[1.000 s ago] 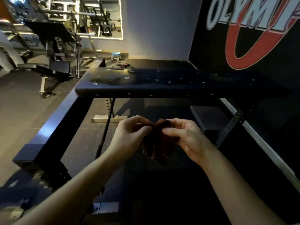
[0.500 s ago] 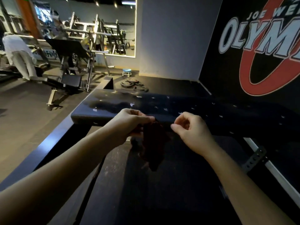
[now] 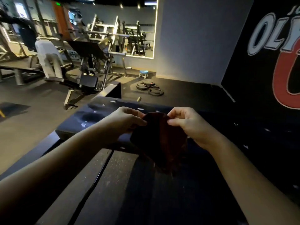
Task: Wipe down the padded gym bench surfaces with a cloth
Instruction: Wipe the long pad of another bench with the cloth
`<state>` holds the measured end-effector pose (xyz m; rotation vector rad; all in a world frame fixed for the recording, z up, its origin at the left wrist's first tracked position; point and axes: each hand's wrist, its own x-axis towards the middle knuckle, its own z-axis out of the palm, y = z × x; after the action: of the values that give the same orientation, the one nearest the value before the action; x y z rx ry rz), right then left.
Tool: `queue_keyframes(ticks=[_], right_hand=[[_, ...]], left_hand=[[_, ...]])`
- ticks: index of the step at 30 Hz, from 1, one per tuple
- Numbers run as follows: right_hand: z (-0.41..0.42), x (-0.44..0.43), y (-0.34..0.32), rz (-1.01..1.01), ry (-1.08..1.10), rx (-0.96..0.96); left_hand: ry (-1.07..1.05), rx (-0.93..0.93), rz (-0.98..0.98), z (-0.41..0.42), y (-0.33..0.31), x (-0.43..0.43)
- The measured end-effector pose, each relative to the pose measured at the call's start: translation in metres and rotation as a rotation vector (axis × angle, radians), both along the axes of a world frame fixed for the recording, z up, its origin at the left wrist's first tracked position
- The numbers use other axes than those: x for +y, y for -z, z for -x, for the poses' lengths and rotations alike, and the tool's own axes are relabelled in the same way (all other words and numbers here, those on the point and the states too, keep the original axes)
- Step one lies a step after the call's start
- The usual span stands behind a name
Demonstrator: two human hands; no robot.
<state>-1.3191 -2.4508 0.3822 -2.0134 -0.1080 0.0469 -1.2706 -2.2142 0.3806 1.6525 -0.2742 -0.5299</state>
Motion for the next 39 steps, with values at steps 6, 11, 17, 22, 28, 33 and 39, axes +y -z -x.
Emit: queue_keyframes(ticks=[6,11,17,22,28,33,39], right_hand=[[-0.072,-0.065,-0.041,0.113,-0.354,0.195],[-0.104,-0.057,-0.046,0.155,-0.486,0.159],[-0.136,-0.049,-0.044,0.098,-0.293,0.064],[-0.160,-0.036,-0.048,0.110,-0.157,0.013],[-0.179,-0.031,-0.044,-0.378,-0.104,0.123],[-0.184,-0.035,-0.029,-0.587,0.008,0.108],[-0.181,-0.056,-0.023,-0.532,0.084,0.106]], left_hand=[[-0.001,-0.155,-0.157,-0.052,-0.029,-0.019],[0.004,-0.344,-0.348,-0.084,-0.046,-0.039],[-0.391,-0.439,-0.046,-0.119,-0.003,-0.060],[-0.580,-0.193,-0.163,-0.112,0.046,-0.067],[-0.232,0.332,0.043,-0.115,0.054,-0.060],[-0.187,0.374,0.365,-0.139,0.053,-0.062],[-0.344,0.290,0.520,-0.164,0.042,-0.067]])
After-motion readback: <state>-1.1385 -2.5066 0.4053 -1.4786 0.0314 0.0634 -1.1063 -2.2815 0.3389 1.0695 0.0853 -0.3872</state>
